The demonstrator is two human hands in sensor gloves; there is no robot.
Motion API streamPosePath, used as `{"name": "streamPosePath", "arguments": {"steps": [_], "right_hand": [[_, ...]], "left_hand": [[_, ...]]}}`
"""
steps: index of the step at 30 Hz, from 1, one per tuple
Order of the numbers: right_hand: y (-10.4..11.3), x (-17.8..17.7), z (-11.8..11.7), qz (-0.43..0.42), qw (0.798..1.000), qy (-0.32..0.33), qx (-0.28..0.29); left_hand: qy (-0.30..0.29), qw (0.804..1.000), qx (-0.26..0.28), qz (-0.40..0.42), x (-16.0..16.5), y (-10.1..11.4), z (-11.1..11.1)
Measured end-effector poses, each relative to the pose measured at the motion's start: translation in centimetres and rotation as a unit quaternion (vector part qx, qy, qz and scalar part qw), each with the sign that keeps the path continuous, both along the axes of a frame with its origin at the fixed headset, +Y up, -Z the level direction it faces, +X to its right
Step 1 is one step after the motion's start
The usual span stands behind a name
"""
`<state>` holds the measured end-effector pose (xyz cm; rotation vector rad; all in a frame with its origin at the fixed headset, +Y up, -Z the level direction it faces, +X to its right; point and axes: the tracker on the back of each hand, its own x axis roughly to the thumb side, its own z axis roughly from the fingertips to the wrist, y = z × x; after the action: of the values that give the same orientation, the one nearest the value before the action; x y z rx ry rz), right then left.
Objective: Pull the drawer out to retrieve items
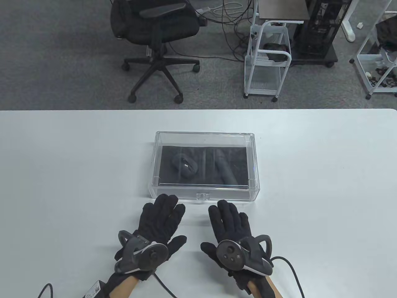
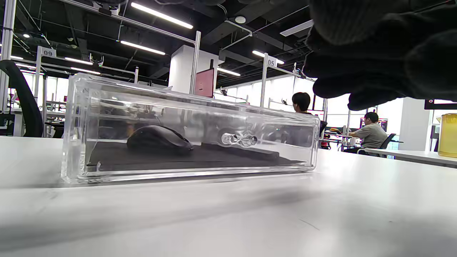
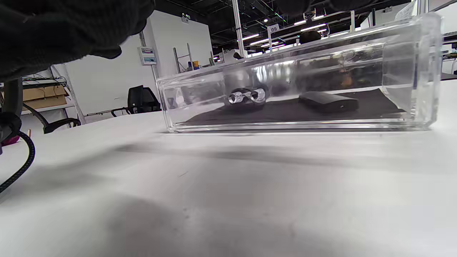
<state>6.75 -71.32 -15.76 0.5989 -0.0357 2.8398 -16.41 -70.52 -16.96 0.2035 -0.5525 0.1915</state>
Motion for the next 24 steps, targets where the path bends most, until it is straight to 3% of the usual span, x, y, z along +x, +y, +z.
{"name": "streamPosePath", "arguments": {"steps": [11, 18, 21, 24], "right_hand": [[0.1, -0.1, 0.2, -0.017, 0.999, -0.012, 0.04], [1.0, -0.1, 0.5, -0.033, 0.992, -0.083, 0.094], [0.8, 0.2, -0.1, -0.061, 0.988, -0.123, 0.066], [-0.1, 0.5, -1.9, -0.098, 0.983, -0.154, -0.014]], "left_hand": [[0.003, 1.0, -0.006, 0.005, -0.1, -0.1, -0.1], [0.006, 1.0, -0.011, 0.003, -0.1, -0.1, -0.2], [0.007, 1.0, -0.012, 0.004, -0.2, 0.1, -0.3], [0.008, 1.0, -0.011, 0.005, -0.2, 0.2, -0.3]]}}
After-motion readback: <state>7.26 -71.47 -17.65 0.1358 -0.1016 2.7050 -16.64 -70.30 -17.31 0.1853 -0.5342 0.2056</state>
